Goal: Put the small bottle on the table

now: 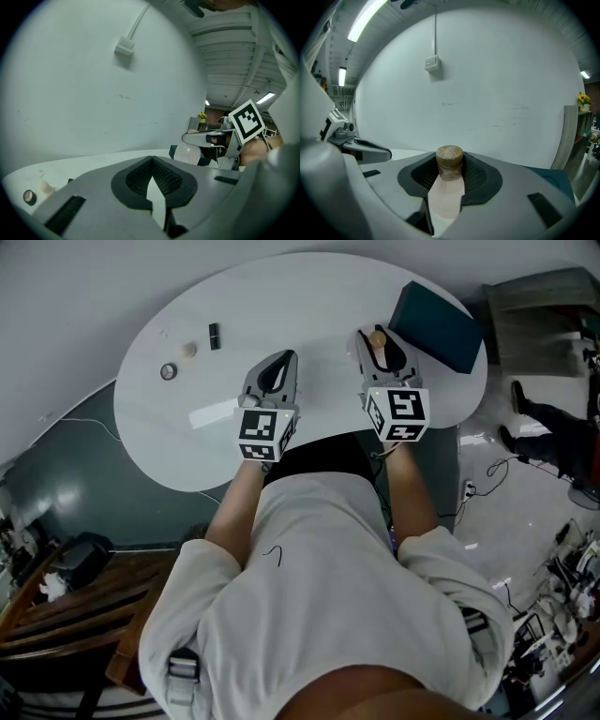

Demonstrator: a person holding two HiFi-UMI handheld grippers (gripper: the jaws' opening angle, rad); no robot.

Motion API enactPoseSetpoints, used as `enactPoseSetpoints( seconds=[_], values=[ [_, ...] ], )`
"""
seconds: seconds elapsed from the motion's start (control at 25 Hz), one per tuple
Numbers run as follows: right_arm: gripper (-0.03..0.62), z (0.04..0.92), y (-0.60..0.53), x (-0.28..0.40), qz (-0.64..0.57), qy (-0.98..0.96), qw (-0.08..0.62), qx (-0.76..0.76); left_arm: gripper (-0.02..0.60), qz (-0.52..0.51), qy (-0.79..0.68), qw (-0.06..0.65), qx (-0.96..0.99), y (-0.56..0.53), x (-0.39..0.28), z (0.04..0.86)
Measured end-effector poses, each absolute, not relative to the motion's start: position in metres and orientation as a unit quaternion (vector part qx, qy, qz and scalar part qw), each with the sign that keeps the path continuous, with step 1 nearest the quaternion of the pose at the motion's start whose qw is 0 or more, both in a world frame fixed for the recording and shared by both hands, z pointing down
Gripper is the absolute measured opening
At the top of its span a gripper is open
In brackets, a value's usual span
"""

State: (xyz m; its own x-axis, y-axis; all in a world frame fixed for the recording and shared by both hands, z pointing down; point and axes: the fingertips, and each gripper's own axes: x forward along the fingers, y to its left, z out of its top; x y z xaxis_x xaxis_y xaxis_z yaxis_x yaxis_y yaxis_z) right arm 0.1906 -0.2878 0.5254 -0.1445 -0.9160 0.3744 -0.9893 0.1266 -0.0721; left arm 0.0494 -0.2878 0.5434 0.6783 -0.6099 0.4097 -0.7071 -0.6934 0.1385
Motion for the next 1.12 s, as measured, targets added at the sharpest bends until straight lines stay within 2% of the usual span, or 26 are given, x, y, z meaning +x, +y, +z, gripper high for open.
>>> enactPoseSetpoints(
  seconds=[1.12],
  values=[
    [0.129,0.617,-0.358,0.221,0.208,-0.738,0.16,0.622,0.012,0.225,-0.397,0.188,0.87,-0.312,0.055,0.605]
  ],
)
